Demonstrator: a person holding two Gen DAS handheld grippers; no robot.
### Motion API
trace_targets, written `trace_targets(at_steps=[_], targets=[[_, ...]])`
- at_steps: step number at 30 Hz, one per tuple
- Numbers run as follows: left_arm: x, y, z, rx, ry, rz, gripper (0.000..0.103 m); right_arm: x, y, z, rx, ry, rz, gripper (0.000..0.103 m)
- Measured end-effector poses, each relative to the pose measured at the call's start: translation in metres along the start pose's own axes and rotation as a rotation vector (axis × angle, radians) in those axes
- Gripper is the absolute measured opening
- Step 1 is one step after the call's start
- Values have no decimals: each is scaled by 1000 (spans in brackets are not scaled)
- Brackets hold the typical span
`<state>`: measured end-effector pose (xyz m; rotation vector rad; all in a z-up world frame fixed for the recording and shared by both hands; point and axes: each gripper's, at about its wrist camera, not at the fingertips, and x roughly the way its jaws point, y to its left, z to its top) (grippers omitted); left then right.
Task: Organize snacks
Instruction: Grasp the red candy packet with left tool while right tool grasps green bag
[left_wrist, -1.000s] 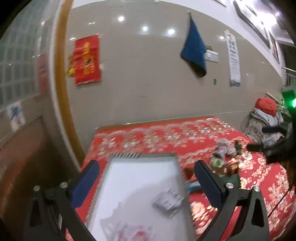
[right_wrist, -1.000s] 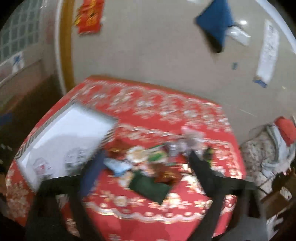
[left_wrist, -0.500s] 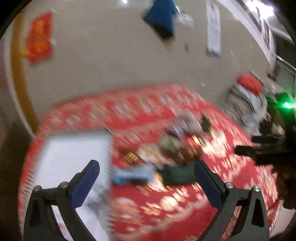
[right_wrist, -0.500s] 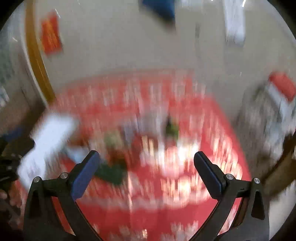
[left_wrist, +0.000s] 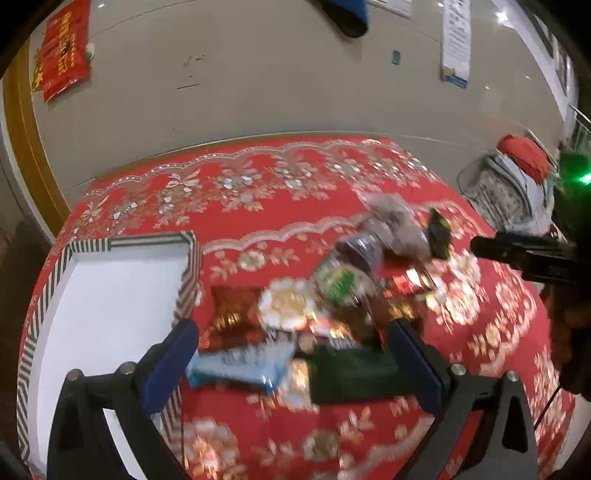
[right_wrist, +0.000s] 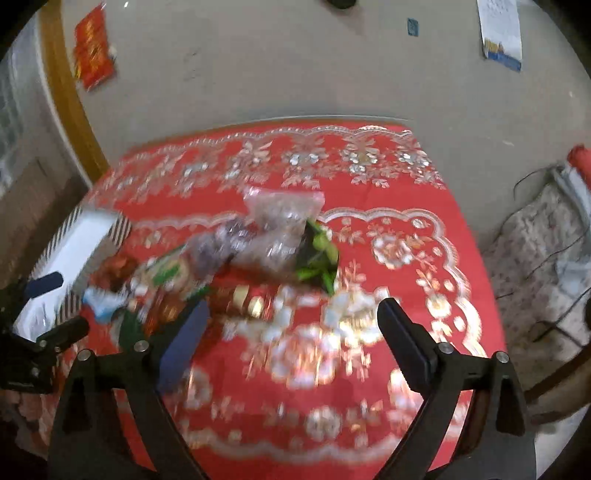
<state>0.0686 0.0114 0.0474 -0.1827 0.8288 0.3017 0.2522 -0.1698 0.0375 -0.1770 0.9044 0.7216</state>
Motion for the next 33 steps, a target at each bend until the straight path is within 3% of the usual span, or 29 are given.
trace_targets(at_steps=[3,9,14,23,28,30,32,33], targets=[[10,9,9,-34,3,-13,103,29,-15,14,56,18,62,74],[28,14,16,-29,4,-70,103,64,-23,31,72,46,81,73],[40,17,17,-40,9,-110,103,85,-38,32,149,99,87,59],[67,29,9,-87,84,-74,103,89,-49,26,222,90,129,57],[77,33,6,-127,129,-30,100,91,-47,26,190,97,123,42],[77,34,8,-127,135,-10,85,91,-45,26,179,100,122,42],[80,34,8,-114,153,28,59,92,-43,26,172,102,124,41],[81,36,8,-110,156,54,54,91,-42,26,171,102,124,41]])
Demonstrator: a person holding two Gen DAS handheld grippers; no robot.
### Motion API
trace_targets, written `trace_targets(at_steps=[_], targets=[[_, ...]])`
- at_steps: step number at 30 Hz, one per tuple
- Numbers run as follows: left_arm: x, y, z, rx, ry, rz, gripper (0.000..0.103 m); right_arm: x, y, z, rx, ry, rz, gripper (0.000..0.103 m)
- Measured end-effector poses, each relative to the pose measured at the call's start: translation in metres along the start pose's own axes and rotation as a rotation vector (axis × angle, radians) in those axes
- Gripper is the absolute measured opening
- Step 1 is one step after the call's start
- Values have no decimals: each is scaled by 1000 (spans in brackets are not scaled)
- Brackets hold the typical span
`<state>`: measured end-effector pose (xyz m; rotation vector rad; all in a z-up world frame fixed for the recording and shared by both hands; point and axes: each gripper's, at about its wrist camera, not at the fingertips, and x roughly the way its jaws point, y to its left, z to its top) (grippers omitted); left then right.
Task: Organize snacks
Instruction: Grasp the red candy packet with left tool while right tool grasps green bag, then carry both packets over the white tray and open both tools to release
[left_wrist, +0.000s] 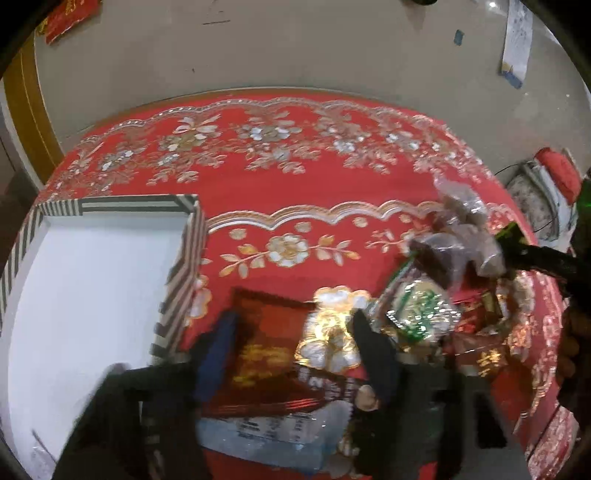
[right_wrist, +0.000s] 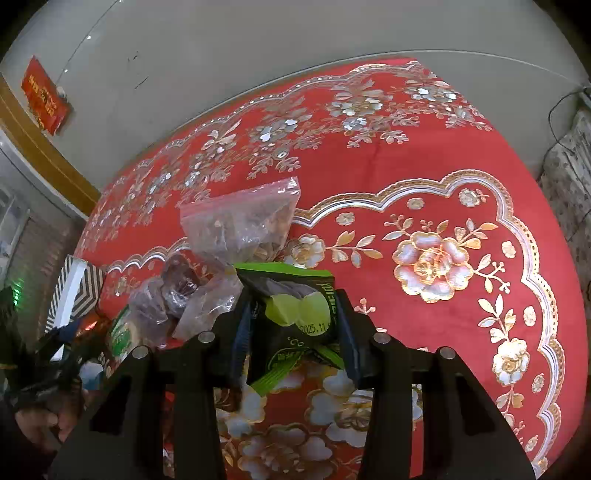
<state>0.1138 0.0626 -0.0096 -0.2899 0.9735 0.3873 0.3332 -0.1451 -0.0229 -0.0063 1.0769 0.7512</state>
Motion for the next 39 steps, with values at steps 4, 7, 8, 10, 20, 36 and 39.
trace_targets(at_steps=[4,7,8,10,20,36,39], targets=[[0,11,1,-7,2,20,37,-1,1,0,1,3,5,40],[-11,10,1,-19,-20,3,36,-8,3,-1,-9,-10,5,40],[-17,9,3,-26,-34,-5,36,-11,5,-1,-11,-15,7,40],[-32,4,5,-29,-62,-36,36,-20,7,-2,-15,-30,10,40],[-99,-19,-18,-38,-97,-140,36,-74,17,-28,-31,-76,44,40],[-148,62,-40,-210,-79,42,36,-98,104,-101,-173,11,78,40],[-144,88,-41,-223,-35,84,36,-99,134,-101,-213,12,73,40]])
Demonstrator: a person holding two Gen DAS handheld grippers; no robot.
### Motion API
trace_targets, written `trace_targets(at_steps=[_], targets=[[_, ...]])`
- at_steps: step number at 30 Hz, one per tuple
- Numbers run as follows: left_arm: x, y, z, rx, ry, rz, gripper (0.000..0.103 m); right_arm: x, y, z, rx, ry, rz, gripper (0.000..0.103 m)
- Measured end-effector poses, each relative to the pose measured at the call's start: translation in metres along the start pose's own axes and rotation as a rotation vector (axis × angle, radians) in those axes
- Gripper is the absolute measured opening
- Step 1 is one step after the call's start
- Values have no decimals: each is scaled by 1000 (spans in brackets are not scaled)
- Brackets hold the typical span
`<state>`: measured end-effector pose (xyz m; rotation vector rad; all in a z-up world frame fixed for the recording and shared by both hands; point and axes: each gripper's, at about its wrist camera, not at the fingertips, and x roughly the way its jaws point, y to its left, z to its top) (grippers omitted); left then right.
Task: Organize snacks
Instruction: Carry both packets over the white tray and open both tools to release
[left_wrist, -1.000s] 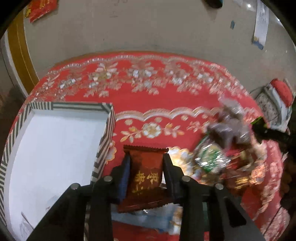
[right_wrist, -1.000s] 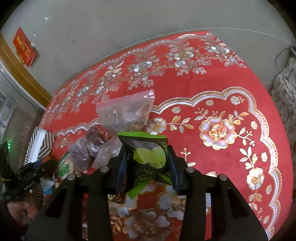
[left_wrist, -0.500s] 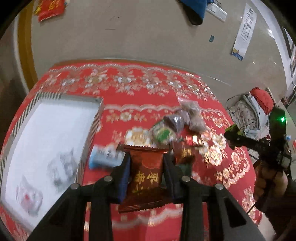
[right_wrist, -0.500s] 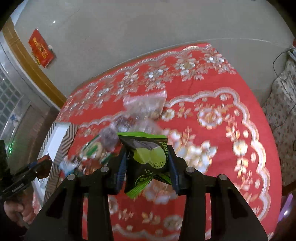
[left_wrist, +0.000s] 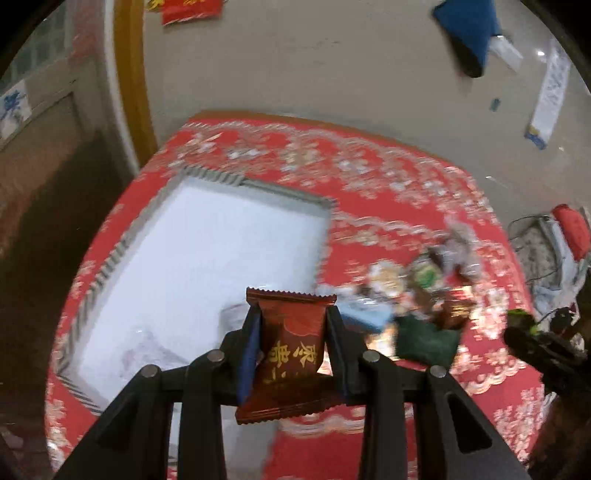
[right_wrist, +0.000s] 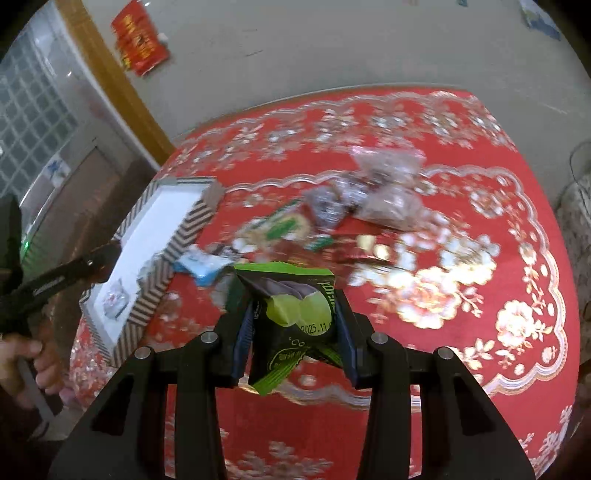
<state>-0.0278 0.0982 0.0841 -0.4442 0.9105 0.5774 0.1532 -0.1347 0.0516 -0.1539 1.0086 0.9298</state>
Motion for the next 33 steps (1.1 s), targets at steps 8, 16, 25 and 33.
trace_targets(at_steps=[8,16,25,33], targets=[[23,66,-6,1,93,90,36,27,92,18,-95,21,14,40],[32,113,-17,2,120,68,36,67,177,32,-207,64,50,40],[44,125,-20,32,131,34,36,108,211,41,-245,138,45,40],[54,117,-9,70,140,15,36,149,225,45,-247,210,30,39]])
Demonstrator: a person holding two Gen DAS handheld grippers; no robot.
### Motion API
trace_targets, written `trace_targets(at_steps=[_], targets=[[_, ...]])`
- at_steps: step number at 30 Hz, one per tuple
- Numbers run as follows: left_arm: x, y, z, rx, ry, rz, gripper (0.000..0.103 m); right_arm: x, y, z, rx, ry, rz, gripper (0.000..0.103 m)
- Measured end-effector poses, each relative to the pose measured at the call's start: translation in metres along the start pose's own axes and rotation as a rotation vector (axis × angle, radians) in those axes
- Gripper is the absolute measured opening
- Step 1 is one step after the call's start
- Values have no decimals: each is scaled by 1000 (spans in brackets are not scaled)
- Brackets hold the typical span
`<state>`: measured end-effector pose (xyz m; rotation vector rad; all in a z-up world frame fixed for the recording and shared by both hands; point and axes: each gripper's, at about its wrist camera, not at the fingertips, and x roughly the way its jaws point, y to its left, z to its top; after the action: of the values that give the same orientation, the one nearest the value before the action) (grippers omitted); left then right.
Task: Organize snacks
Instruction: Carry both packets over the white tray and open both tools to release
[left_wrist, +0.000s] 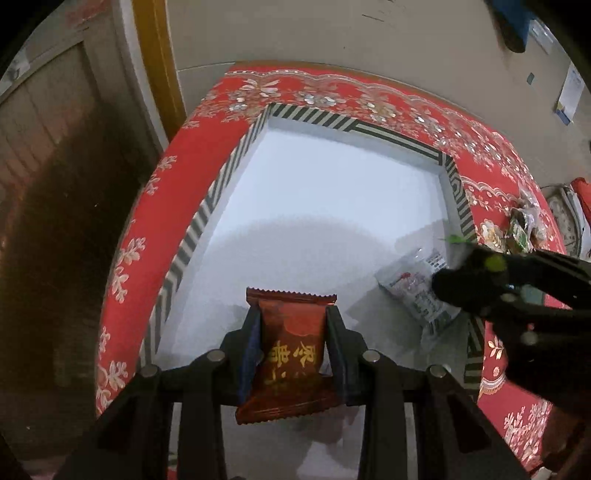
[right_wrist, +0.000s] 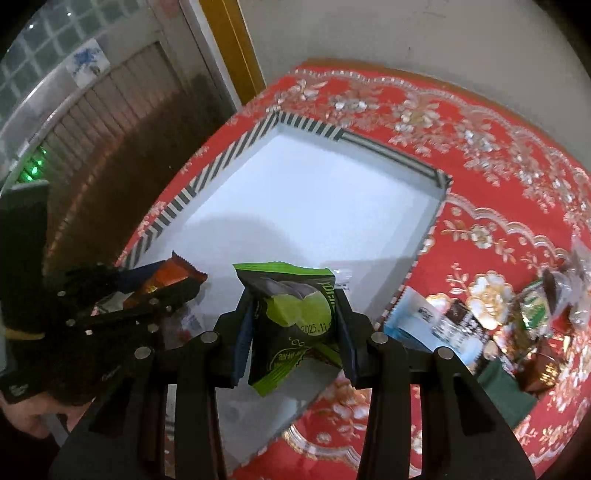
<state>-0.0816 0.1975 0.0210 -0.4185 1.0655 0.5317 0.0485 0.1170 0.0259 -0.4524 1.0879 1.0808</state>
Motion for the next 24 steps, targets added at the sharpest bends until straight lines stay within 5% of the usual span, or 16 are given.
trace_targets(at_steps=[24], targets=[[20,-2,8,6,32,7,39,18,0,27,15,-23,-53,40]])
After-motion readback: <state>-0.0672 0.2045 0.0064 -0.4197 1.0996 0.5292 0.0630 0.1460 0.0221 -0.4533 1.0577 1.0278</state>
